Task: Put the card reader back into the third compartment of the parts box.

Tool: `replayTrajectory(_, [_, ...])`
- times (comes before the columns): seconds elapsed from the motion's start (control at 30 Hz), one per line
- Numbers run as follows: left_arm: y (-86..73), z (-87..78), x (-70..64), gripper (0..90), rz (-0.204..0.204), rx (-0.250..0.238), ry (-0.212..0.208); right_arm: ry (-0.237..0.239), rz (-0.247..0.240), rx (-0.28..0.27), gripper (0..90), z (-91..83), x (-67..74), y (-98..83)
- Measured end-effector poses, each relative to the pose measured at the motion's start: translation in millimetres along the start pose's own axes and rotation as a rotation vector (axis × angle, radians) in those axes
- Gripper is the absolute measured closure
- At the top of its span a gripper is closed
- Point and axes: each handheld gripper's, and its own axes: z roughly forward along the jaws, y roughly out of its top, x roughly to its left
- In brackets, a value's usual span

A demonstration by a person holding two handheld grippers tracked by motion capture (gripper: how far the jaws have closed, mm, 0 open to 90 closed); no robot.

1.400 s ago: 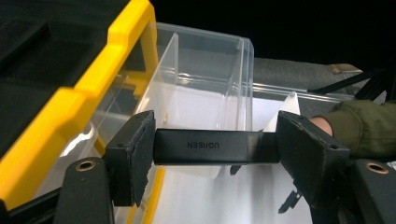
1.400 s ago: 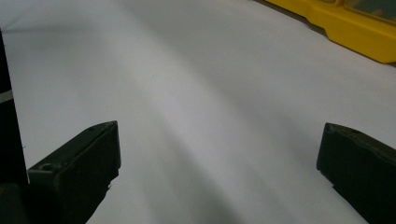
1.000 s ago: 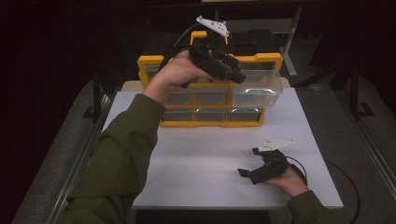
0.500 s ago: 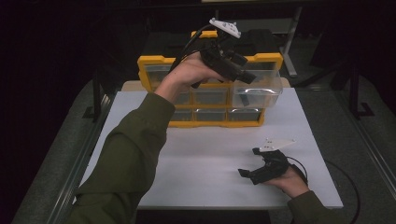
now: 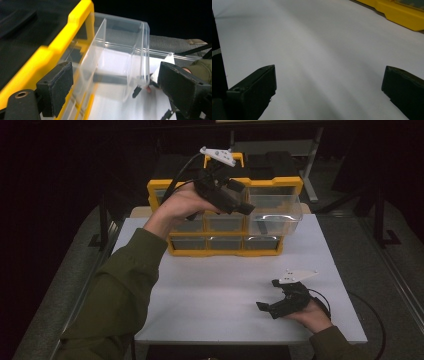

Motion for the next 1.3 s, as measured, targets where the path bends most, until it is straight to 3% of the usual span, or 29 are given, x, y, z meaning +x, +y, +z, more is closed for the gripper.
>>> replayTrajectory(0.5, [-64.2, -30.1, -8.6, 3.3, -0.054, -0.02, 0.069, -0.012, -0.01, 0.007, 0.0, 1.9, 2.1, 2.1])
replayTrajectory(0.67, [-81.0, -32.6, -15.0, 0.0, -0.049, -0.006, 0.111, -0.014, -0.008, 0.006, 0.0, 1.4, 2.1, 1.9])
replayTrajectory(1.03, [-125.4, -31.6, -27.8, 0.0, -0.073, -0.003, 0.129, -0.015, -0.01, 0.009, 0.0, 2.5, 1.5, 2.0])
replayTrajectory(1.3, [-169.7, -36.4, -30.6, 0.0, -0.124, -0.024, 0.169, -0.018, -0.01, 0.009, 0.0, 3.2, 1.4, 1.7])
